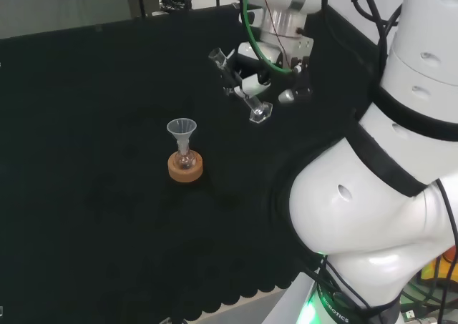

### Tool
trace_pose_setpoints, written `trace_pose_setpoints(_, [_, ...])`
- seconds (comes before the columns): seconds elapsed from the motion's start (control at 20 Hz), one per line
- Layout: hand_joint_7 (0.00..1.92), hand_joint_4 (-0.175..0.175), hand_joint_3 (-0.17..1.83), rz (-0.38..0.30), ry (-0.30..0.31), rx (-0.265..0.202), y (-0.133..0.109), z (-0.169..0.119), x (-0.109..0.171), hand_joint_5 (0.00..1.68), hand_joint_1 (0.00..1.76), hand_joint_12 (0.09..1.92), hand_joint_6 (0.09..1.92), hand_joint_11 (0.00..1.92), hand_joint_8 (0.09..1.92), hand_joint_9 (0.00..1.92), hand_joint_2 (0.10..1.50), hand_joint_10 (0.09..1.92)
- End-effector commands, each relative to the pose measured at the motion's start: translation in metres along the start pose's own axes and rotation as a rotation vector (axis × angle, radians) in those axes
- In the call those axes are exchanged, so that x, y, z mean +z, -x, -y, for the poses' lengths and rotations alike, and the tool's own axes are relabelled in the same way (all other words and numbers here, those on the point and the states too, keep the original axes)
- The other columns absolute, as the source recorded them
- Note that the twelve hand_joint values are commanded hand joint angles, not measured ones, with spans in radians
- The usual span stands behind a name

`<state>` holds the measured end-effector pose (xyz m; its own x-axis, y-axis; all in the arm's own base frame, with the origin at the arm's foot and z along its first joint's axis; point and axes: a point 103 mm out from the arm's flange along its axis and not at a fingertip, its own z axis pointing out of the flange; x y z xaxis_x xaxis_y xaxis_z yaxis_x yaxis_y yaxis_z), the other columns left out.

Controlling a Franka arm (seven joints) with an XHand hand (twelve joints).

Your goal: Pour the water from the graduated cylinder into the round-bottom flask.

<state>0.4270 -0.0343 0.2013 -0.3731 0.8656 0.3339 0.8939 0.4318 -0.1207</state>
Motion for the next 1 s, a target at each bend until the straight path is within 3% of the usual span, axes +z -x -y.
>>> trace_pose_setpoints(0.05, [1.11, -0.175, 0.00, 0.111, -0.262, 0.049, -0.015, 0.031, 0.036, 1.08, 1.28, 0.72, 0.84, 1.31, 0.82, 1.49, 1.06, 0.09])
trace_pose_setpoints(0.45, [1.11, -0.175, 0.00, 0.182, -0.427, 0.080, -0.009, 0.046, 0.049, 1.08, 1.28, 0.71, 0.84, 1.31, 0.82, 1.49, 1.06, 0.09])
trace_pose_setpoints(1.0, [1.11, -0.175, 0.00, 0.239, -0.500, 0.067, -0.015, 0.055, 0.044, 1.08, 1.28, 0.71, 0.84, 1.31, 0.82, 1.49, 1.06, 0.09])
